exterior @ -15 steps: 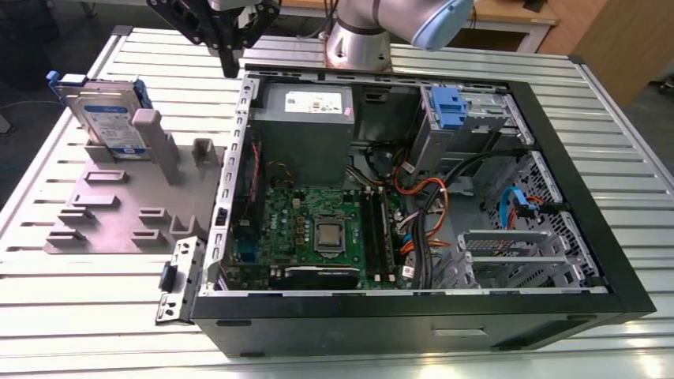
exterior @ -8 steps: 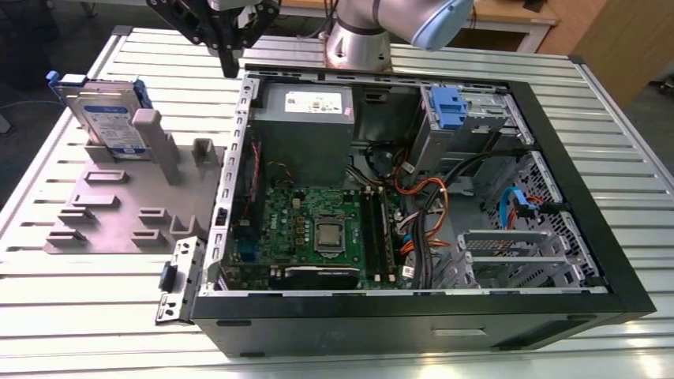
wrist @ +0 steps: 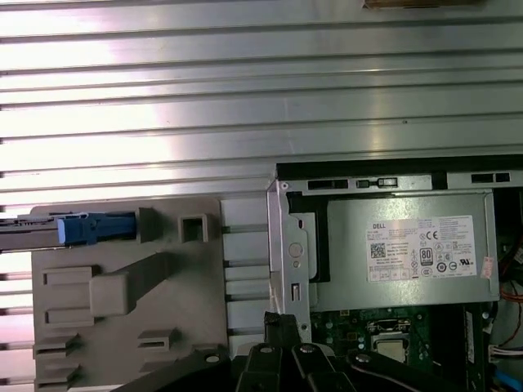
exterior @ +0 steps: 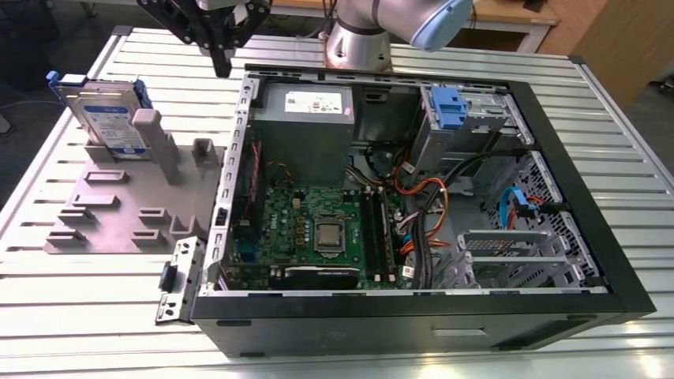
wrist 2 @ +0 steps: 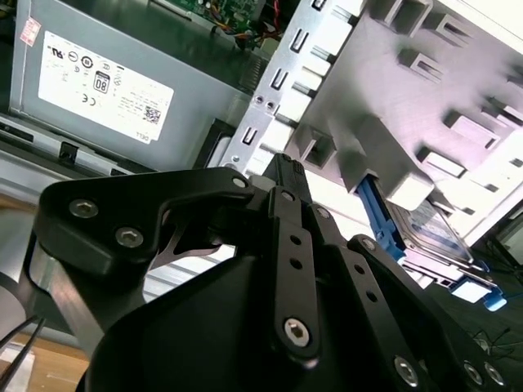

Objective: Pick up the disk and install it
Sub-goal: 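Reach for the disk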

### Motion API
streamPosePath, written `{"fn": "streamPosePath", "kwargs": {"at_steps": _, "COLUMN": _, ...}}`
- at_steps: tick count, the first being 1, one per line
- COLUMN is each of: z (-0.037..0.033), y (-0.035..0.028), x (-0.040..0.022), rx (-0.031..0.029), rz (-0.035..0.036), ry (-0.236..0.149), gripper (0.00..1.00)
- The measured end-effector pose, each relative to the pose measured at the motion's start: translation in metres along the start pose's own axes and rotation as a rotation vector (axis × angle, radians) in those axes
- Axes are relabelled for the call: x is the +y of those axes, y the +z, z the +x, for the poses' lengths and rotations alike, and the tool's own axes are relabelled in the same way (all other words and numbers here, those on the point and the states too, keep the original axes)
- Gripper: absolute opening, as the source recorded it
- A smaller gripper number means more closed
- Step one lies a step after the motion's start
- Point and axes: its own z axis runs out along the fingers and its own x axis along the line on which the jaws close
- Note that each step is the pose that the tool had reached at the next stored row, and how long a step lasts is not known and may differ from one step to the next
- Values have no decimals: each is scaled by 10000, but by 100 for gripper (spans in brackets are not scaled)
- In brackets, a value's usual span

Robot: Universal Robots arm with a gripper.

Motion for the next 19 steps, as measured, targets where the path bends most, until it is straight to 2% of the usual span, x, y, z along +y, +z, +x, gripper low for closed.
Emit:
{"fn": "streamPosePath", "kwargs": {"at_steps": 6, "z": 90, "y": 0, "x": -1, "rx": 0, "rz": 1, "ry": 1, "gripper": 11}}
{"fn": "streamPosePath", "kwargs": {"at_steps": 11, "z": 154, "y": 2, "x": 26, "rx": -1, "rz": 0, "ry": 0, "gripper": 11}}
{"fn": "streamPosePath", "kwargs": {"at_steps": 19, "z": 164, "y": 3, "x": 26, "rx": 0, "rz": 1, "ry": 0, "gripper": 11}}
